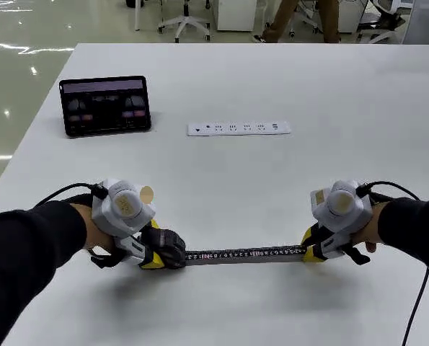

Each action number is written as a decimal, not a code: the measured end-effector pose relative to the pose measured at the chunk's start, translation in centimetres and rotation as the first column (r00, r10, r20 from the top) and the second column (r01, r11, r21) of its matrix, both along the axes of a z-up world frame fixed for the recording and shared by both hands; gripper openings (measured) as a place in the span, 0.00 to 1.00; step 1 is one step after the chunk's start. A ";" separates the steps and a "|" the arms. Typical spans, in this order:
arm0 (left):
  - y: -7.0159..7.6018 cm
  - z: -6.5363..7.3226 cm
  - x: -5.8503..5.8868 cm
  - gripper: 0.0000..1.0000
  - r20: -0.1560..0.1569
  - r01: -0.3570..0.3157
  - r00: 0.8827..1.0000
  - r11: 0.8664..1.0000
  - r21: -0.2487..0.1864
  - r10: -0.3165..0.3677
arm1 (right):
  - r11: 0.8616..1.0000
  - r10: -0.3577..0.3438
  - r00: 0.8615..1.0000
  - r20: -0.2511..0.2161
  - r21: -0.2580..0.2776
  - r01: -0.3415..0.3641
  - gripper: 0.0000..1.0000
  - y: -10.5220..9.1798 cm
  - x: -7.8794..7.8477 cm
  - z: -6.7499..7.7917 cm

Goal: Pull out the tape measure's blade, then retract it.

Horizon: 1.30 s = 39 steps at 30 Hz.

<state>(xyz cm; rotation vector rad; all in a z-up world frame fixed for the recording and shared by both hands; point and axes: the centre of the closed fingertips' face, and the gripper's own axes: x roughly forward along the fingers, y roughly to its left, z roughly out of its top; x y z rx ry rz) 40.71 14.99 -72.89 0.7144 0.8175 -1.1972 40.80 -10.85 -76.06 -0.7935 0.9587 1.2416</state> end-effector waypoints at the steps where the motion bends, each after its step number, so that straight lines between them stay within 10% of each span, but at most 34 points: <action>1: 0.2 0.0 0.0 0.34 0.003 -0.007 1.000 1.000 0.009 0.007 | 1.000 -0.027 1.000 -0.008 0.002 0.027 0.12 0.1 0.0 0.0; 7: 0.8 1.1 0.0 0.37 -0.035 -0.122 0.992 0.990 -0.070 0.120 | 1.000 -0.006 1.000 0.018 -0.003 0.006 0.21 0.1 -0.3 0.2; 15: 3.2 1.6 0.1 0.76 -0.065 -0.268 0.963 0.957 -0.114 0.262 | 0.993 -0.106 0.991 0.081 0.051 0.102 0.28 -0.7 0.6 1.6; 18: 3.8 1.8 -1.1 0.82 -0.152 -0.358 0.930 0.919 -0.166 0.334 | 0.988 -0.149 0.985 0.086 0.056 0.144 0.36 -1.4 0.2 1.7; 26: 6.3 3.3 -2.3 1.00 -0.119 -0.476 0.878 0.825 -0.305 0.463 | 0.961 -0.251 0.959 0.127 0.151 0.232 0.49 -2.1 -2.1 3.1; 30: 9.2 3.6 -3.3 1.00 -0.050 -0.521 0.845 0.799 -0.300 0.532 | 0.930 -0.326 0.936 0.131 0.221 0.293 0.54 -2.7 -3.4 4.0; 32: 9.9 4.1 -4.3 1.00 -0.077 -0.542 0.833 0.777 -0.321 0.549 | 0.918 -0.350 0.925 0.145 0.251 0.308 0.56 -3.2 -4.0 4.7; 35: 10.8 5.0 -5.3 1.00 -0.037 -0.535 0.827 0.764 -0.360 0.561 | 0.899 -0.391 0.905 0.166 0.280 0.337 0.59 -3.9 -4.8 5.4; 39: 12.5 5.4 -6.5 1.00 -0.030 -0.576 0.790 0.726 -0.376 0.612 | 0.883 -0.425 0.886 0.184 0.301 0.361 0.64 -4.7 -6.1 6.4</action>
